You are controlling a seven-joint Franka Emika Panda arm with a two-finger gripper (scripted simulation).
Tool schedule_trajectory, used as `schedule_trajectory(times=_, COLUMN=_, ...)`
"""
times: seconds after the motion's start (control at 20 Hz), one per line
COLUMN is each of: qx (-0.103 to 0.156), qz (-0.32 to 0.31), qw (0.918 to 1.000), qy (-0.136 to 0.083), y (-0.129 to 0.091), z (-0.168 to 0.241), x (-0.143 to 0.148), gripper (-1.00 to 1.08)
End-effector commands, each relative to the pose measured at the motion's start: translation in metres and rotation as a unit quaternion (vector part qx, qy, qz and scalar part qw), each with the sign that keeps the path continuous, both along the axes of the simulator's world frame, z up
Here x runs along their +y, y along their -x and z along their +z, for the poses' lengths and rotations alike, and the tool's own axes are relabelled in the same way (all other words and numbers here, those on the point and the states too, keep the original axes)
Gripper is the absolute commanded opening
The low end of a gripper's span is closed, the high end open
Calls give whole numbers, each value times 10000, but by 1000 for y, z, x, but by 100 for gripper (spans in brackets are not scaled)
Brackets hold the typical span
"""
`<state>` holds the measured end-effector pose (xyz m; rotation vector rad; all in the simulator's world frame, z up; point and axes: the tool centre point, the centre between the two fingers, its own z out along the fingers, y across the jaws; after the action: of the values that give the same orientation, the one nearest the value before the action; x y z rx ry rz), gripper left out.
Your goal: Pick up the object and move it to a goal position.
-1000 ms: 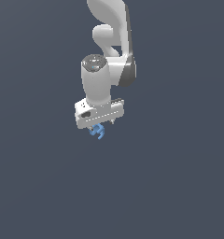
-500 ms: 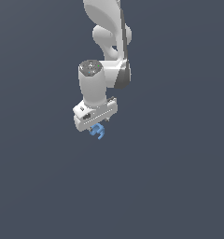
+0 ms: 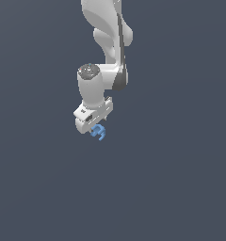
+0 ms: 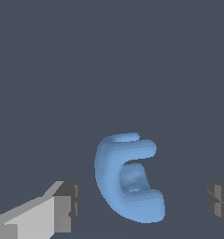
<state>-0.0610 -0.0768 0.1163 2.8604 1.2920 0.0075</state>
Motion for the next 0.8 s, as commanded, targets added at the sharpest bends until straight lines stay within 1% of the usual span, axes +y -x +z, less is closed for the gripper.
schedule_trajectory(times=0.0, qx=8, qz=223, qw=9998, qy=1, y=4, z=-4, x=-2, gripper=100)
schedule_trajectory(times=0.35, qx=25, qz=590, qw=9983, qy=-1, y=11, z=-10, x=-6, gripper=100)
schedule_trajectory(times=0.75, qx=28, qz=647, qw=9979, qy=-2, y=13, z=-12, x=-7, gripper=100)
